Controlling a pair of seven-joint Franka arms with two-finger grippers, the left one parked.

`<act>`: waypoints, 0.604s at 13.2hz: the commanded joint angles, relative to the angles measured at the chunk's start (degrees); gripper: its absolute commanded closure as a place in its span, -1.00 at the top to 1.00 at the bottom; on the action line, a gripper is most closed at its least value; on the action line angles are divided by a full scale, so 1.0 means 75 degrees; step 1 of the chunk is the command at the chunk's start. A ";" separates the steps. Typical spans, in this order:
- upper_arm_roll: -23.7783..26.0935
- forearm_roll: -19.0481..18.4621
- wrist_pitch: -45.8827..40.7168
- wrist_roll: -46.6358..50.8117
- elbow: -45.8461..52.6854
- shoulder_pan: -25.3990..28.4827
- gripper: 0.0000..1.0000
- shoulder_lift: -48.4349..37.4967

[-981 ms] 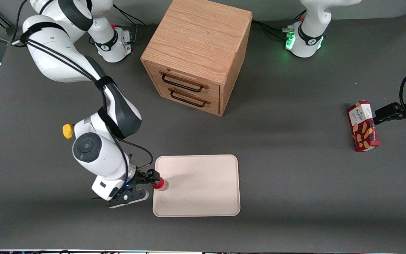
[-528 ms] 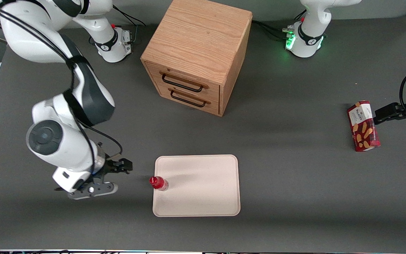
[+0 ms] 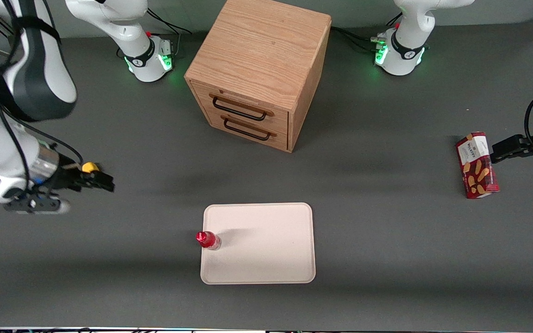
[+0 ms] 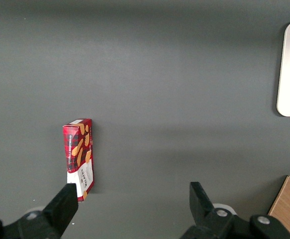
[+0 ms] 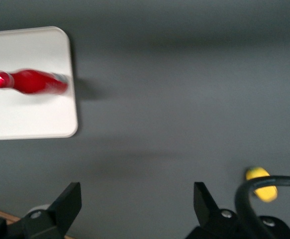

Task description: Place coke bottle on tray

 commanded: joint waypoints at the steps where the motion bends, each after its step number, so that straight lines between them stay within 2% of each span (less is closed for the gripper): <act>1: -0.0346 0.0230 0.0163 -0.0154 -0.1575 0.0071 1.00 -0.1473; 5: -0.0615 0.0124 -0.0845 -0.0131 -0.1589 0.0059 1.00 -0.2423; 8: -0.0721 0.0124 -0.1032 -0.0061 -0.1344 0.0059 1.00 -0.2473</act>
